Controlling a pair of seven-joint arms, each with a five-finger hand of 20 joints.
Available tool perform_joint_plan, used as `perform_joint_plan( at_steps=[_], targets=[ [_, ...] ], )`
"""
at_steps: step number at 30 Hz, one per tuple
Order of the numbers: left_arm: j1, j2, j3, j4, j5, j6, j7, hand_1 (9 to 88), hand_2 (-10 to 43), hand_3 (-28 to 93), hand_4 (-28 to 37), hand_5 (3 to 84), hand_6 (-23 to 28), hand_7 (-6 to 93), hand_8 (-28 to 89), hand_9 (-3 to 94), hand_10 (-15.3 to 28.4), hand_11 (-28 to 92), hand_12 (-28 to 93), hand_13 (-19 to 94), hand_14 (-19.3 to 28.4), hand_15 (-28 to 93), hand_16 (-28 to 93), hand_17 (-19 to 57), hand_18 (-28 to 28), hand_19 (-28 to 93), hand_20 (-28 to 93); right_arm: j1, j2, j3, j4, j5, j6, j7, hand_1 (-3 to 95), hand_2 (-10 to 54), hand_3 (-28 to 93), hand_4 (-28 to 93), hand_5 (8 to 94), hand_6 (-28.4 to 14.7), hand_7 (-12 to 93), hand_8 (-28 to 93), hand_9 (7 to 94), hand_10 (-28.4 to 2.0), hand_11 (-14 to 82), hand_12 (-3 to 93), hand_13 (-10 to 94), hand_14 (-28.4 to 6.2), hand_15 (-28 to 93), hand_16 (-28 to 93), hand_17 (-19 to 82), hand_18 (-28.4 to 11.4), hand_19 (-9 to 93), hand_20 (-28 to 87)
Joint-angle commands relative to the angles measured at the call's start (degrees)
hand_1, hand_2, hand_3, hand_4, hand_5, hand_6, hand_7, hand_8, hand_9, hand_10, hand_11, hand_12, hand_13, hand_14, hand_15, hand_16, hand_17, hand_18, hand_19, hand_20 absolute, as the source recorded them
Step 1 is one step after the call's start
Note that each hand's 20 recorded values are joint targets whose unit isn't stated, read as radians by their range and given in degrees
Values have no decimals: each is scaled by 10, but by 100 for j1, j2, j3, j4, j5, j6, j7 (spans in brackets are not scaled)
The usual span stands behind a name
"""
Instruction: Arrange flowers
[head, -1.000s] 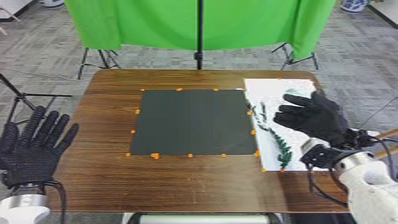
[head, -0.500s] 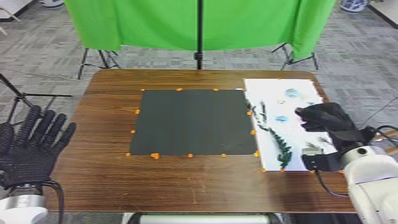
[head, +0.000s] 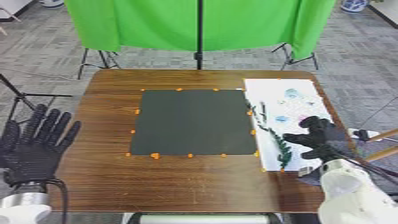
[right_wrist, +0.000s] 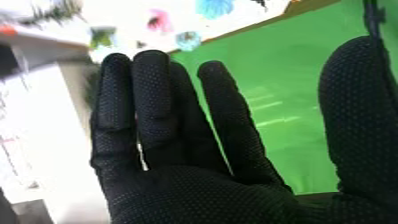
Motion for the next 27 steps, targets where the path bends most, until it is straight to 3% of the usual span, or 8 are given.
perform_joint_plan(
  at_steps=[1, 6, 15, 23, 25, 26, 27],
  targets=[
    [-93, 12, 146, 127, 147, -78, -148, 263, 133, 702, -283, 404, 59, 155, -103, 390, 147, 194, 108, 321, 147, 306, -50, -40, 152, 349, 162, 306, -240, -741, 555, -923, 536, 597, 338, -95, 690, -281, 522, -91, 164, -98, 505, -221, 191, 211, 371, -236, 660, 271, 207, -261, 722, 315],
    [-71, 3, 152, 107, 57, 14, -144, 264, 134, 700, -283, 401, 59, 153, -102, 388, 148, 193, 108, 320, 146, 303, -49, -40, 152, 347, 162, 457, -411, -888, 754, -830, 449, 821, 352, -95, 694, -282, 535, -95, 173, -100, 514, -224, 200, 203, 381, -241, 674, 259, 215, -269, 733, 312],
    [-39, -14, 171, 93, 15, 32, -193, 263, 134, 699, -283, 403, 60, 154, -102, 386, 148, 192, 109, 320, 146, 302, -46, -40, 152, 347, 162, 610, -591, -1091, 944, -324, 185, 680, 370, -95, 686, -283, 510, -94, 197, -92, 513, -221, 214, 203, 399, -232, 674, 247, 220, -271, 742, 299],
    [-131, -6, 275, 119, 10, 56, -258, 269, 144, 725, -283, 403, 60, 153, -102, 388, 148, 193, 109, 321, 147, 306, -46, -40, 152, 347, 163, 866, -825, -1413, 1166, -185, -21, 1008, 404, -95, 704, -283, 520, -84, 328, -106, 528, -213, 295, 231, 422, -217, 671, 236, 231, -264, 751, 281],
    [-178, -5, 305, 147, 8, 62, -269, 271, 145, 725, -283, 404, 60, 154, -102, 388, 148, 193, 109, 320, 147, 307, -46, -40, 151, 347, 163, 879, -844, -1486, 1257, -260, 88, 1062, 461, -95, 729, -282, 535, -78, 430, -140, 547, -210, 364, 258, 459, -207, 669, 238, 254, -259, 768, 268],
    [-186, -8, 308, 161, 22, 40, -276, 272, 144, 723, -283, 404, 60, 155, -102, 388, 148, 193, 109, 321, 147, 307, -46, -40, 152, 347, 163, 867, -865, -1495, 1308, -319, 74, 1044, 486, -95, 728, -282, 545, -76, 462, -123, 561, -206, 386, 266, 479, -200, 666, 239, 265, -257, 775, 264],
    [-189, -11, 309, 170, 30, 19, -282, 272, 143, 721, -283, 404, 60, 155, -102, 388, 148, 193, 109, 321, 148, 307, -46, -40, 151, 348, 164, 856, -876, -1500, 1347, -369, -11, 1029, 514, -95, 706, -281, 548, -70, 474, -16, 574, -202, 401, 272, 499, -192, 662, 246, 274, -256, 782, 263]
  ],
)
